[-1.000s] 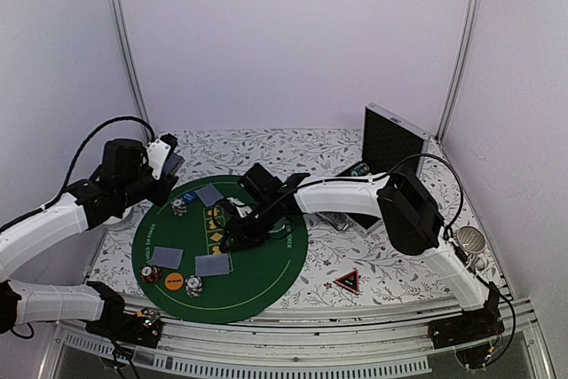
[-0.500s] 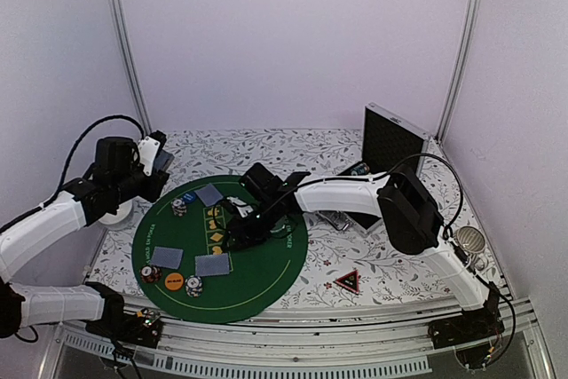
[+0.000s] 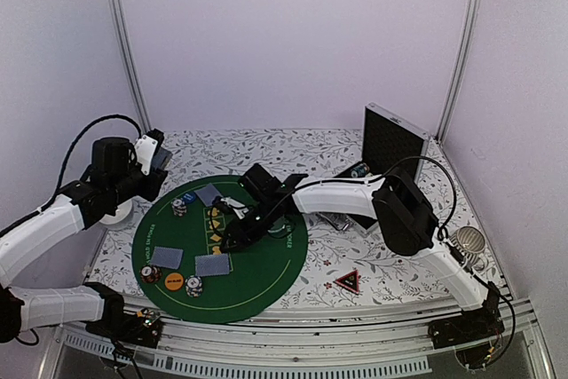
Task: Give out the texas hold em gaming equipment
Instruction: Pick up the poker card from the community card area.
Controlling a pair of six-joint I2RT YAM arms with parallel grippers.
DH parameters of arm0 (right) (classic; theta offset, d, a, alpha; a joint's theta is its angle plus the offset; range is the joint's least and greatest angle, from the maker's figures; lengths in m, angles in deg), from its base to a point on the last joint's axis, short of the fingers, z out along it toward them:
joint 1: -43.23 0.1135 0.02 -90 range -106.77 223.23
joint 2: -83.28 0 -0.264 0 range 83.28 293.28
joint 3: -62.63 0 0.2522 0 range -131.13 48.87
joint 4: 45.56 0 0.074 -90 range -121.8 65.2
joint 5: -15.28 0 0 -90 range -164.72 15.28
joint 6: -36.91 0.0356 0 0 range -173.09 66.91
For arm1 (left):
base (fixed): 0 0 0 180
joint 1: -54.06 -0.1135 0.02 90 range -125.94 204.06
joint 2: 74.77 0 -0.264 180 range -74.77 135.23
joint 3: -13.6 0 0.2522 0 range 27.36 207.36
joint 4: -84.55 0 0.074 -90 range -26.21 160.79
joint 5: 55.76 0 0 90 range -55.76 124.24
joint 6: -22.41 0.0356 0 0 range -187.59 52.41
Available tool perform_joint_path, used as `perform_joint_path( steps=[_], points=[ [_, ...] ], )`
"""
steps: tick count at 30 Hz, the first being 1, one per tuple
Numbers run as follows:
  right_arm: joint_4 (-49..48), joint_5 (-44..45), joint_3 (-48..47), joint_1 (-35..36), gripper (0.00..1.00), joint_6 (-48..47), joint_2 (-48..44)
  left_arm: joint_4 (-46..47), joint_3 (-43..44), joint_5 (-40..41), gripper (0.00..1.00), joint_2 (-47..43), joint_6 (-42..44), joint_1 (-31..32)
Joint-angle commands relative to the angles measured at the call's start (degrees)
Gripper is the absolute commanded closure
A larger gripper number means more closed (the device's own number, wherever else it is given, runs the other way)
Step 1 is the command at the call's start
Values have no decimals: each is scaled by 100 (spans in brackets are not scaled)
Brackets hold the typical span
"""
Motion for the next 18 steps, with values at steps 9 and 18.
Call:
perform_joint_path(
  steps=[9, 18],
  points=[
    [-26, -487, 718, 203, 68, -739, -16, 168, -29, -44, 51, -59, -4, -36],
    [-76, -412, 483, 318, 77, -663, 159, 157, -28, -61, 51, -57, -6, -42]
  ],
)
